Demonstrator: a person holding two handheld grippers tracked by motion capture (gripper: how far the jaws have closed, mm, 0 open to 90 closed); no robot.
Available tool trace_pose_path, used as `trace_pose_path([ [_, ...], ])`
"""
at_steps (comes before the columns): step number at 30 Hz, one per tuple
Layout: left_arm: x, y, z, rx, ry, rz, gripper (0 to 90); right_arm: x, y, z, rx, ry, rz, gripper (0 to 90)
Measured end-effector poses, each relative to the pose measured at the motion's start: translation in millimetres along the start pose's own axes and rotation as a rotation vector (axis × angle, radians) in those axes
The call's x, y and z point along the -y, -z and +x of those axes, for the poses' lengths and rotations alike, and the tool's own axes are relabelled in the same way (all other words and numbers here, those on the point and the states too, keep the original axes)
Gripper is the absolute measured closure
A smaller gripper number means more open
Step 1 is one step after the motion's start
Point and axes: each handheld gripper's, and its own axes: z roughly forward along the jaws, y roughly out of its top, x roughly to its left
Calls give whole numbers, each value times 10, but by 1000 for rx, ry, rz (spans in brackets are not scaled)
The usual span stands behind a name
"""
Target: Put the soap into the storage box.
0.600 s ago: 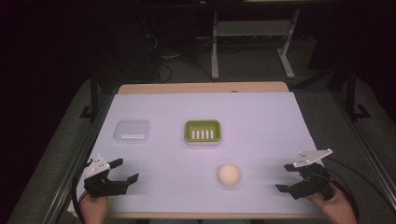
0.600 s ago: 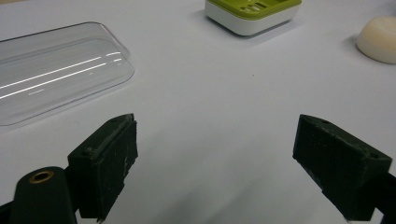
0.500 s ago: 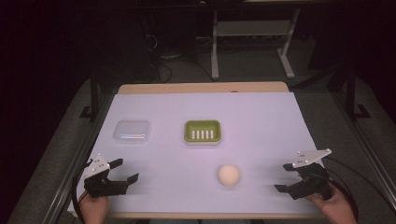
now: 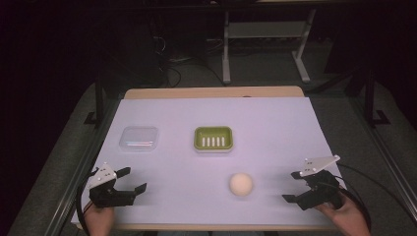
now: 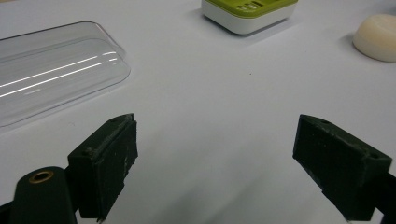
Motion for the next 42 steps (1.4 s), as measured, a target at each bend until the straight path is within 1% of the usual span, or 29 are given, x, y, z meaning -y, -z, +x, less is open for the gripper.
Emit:
trace_pose_path([
  [2, 3, -4, -7, 1, 20, -1, 130, -44, -27, 22, 0, 16, 8, 180],
  [3, 2, -3, 0, 1, 9, -3, 130, -61, -40, 32, -4, 21, 11, 180],
  [7, 4, 8, -8, -2, 13, -7, 130, -109, -81, 61, -11, 29, 26, 180],
  [8, 5, 12, -5, -3, 10, -5, 130, -118, -88, 67, -13, 32, 27, 181],
  [9, 7, 13, -7, -4, 14, -8, 130, -125, -94, 72, -11, 38, 26, 181],
  [10, 8, 16, -6, -4, 14, -6, 130, -136, -98, 81, -16, 35, 27, 180],
  [11, 7, 18, -2, -5, 7, -7, 130, -145, -100, 84, -17, 37, 30, 181],
  [17, 6, 22, -11, -9, -2, -6, 130, -228, -108, 104, -27, 47, 29, 181],
  [19, 5, 19, -14, -9, -6, -5, 130, -289, -123, 125, -35, 58, 33, 180],
  [21, 5, 18, -15, -9, -6, -5, 130, -318, -130, 136, -37, 59, 39, 179],
  [22, 6, 18, -15, -9, -6, -5, 130, -357, -144, 143, -42, 68, 43, 168],
  [24, 7, 20, -18, -10, -3, -6, 130, -394, -161, 153, -39, 71, 44, 161],
  [26, 8, 20, -19, -10, -2, -6, 130, -439, -184, 173, -47, 75, 54, 161],
  [28, 7, 19, -20, -11, -3, -6, 130, -477, -217, 185, -49, 96, 62, 161],
  [29, 5, 20, -20, -12, -4, -6, 130, -496, -234, 196, -52, 96, 68, 161],
  [30, 6, 23, -25, -10, 3, -6, 130, -514, -258, 200, -54, 105, 74, 161],
  [33, 6, 24, -21, -9, 4, -9, 130, -566, -331, 204, -58, 127, 90, 161],
  [36, 7, 23, -19, -9, 7, -11, 130, -615, -379, 219, -65, 131, 99, 167],
  [42, 7, 24, -23, -7, 10, -14, 130, -724, -480, 249, -75, 155, 108, 174],
])
